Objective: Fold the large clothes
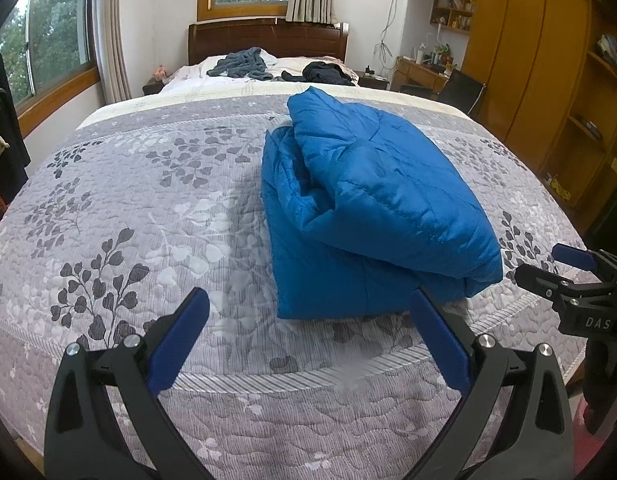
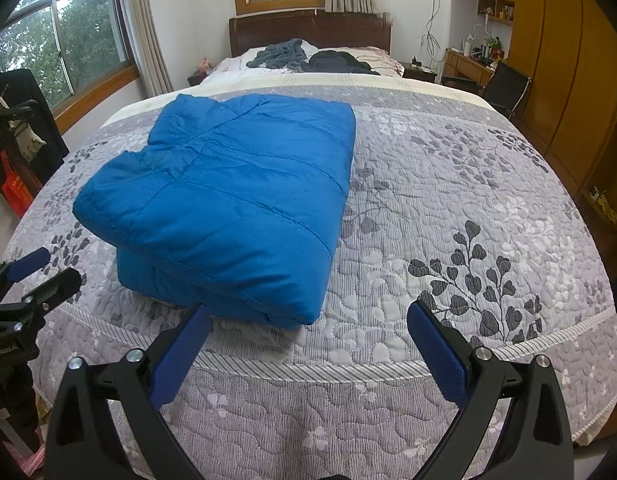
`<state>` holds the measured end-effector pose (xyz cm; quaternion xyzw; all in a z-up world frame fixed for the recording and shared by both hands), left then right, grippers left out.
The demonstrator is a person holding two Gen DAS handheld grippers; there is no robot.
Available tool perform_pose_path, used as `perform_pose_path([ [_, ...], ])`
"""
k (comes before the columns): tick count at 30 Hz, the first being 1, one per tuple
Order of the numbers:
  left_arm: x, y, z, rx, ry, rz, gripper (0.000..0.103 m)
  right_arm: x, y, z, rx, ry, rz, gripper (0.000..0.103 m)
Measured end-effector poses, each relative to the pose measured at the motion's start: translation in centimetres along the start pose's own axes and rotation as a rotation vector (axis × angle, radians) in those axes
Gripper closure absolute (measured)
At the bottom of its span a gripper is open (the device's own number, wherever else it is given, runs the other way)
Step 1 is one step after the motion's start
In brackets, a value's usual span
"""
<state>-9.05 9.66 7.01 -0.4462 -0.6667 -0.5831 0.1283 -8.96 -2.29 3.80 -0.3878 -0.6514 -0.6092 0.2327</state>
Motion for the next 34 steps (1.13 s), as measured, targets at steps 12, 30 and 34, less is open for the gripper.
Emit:
perform_pose_path([
  [12,-0.01,-0.05,-0.06,-0.001,-0.002,0.002,0.003,0.00,-0.14,0.30,0.004,0.003,-0.007,0.004],
  [30,-0.35,-0.01,0.13,-0.007,-0.009,0.010,0.003,-0.10,-0.02,0.18,0.001,0.008,0.006,0.004],
  [34,-0.34,-0.01,0.10,-0.006,-0.009,0.009,0.003,-0.14,-0.03,0.14,-0.003,0.007,0.006,0.004],
])
Point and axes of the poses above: each gripper's, at about its wrist camera, not at the fingertips, and x roughly against the way its jaws point, z to its left, y to its top, the point moved 4 cm from there along -x, roughly the way its jaws point, and after that the axes turned 14 degrees about -y, right-handed, at the moved point
